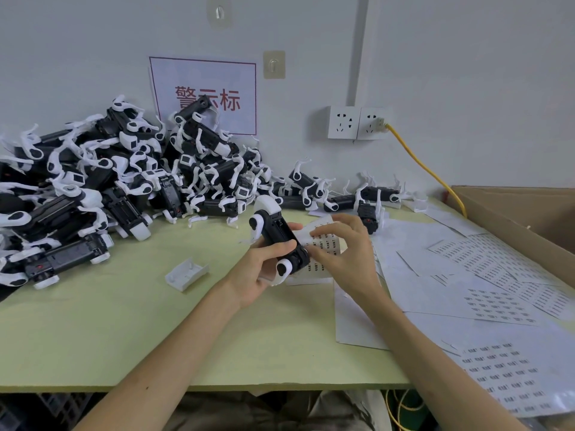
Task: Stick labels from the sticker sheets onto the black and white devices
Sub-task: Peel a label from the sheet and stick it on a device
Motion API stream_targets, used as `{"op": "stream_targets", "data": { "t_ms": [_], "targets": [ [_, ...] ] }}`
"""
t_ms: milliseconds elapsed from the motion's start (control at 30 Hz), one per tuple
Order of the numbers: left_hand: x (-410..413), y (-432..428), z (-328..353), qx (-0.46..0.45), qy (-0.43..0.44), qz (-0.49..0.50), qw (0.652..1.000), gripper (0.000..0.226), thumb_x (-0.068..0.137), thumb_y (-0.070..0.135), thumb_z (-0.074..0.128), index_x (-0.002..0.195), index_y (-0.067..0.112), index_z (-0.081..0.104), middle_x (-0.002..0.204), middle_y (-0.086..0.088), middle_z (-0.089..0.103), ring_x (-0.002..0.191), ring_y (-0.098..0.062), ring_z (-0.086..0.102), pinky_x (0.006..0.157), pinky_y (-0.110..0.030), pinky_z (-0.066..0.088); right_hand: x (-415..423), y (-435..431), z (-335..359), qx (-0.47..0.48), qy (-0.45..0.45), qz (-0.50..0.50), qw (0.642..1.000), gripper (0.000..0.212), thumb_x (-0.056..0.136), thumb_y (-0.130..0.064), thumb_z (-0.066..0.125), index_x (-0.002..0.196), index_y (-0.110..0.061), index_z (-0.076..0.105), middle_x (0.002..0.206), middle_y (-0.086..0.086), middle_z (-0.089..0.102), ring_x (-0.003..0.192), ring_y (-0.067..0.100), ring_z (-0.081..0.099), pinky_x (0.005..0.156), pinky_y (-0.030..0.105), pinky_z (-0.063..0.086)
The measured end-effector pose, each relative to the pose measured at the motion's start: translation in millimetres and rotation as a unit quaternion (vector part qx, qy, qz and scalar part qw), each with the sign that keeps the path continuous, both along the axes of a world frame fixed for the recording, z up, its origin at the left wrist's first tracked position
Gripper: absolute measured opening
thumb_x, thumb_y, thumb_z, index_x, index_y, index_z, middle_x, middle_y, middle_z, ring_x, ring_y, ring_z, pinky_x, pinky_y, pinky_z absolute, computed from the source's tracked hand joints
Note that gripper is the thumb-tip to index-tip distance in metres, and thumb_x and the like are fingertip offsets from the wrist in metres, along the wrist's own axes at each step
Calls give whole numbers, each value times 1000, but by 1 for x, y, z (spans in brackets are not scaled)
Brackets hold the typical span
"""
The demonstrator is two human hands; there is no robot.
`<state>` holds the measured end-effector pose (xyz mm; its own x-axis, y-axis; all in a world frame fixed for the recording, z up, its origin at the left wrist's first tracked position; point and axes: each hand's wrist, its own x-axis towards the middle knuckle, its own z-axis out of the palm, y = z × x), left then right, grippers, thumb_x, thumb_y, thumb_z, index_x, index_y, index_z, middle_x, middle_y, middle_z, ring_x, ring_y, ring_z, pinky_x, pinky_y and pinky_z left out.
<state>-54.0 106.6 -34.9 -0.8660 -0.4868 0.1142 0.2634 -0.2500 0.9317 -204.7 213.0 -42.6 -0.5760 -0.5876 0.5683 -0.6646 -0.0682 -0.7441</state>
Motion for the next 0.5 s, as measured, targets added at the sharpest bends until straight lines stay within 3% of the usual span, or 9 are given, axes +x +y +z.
{"op": "stream_targets", "data": {
  "t_ms": [133,200,333,400,500],
  "targets": [
    [0,3,0,-41,-39,-14,998,46,72,27,79,117,32,74,113,0,73,103,-19,71,86,-30,56,-2,3,3,1,-19,2,1000,18,76,-21,89,92,-21,79,130,-3,54,128,12,48,109,39,38],
    [0,5,-1,-42,-43,-19,998,50,67,31,81,117,33,74,117,2,73,105,-17,70,87,-27,56,-4,4,3,4,-28,4,1000,17,77,-20,89,91,-20,80,129,-5,54,125,9,49,106,34,39],
    [-1,6,-1,-47,-53,-16,997,48,77,22,74,124,33,72,126,0,72,116,-19,69,91,-29,56,-2,3,4,-15,-63,12,998,9,81,-19,86,84,-24,80,124,-7,57,119,3,52,96,16,38],
    [-1,5,-1,-55,-66,-20,996,57,79,21,71,135,31,64,132,0,70,122,-21,66,100,-33,53,-7,3,5,-35,-91,-8,995,13,83,-17,82,77,-28,77,118,-9,62,112,1,57,91,22,41],
    [-1,5,0,-63,-72,-32,995,61,79,20,70,139,30,60,134,2,69,124,-19,65,99,-30,52,-16,7,7,-52,-110,-21,992,16,85,-18,80,78,-32,76,115,-13,64,107,-5,59,89,27,45]
  ]
}}
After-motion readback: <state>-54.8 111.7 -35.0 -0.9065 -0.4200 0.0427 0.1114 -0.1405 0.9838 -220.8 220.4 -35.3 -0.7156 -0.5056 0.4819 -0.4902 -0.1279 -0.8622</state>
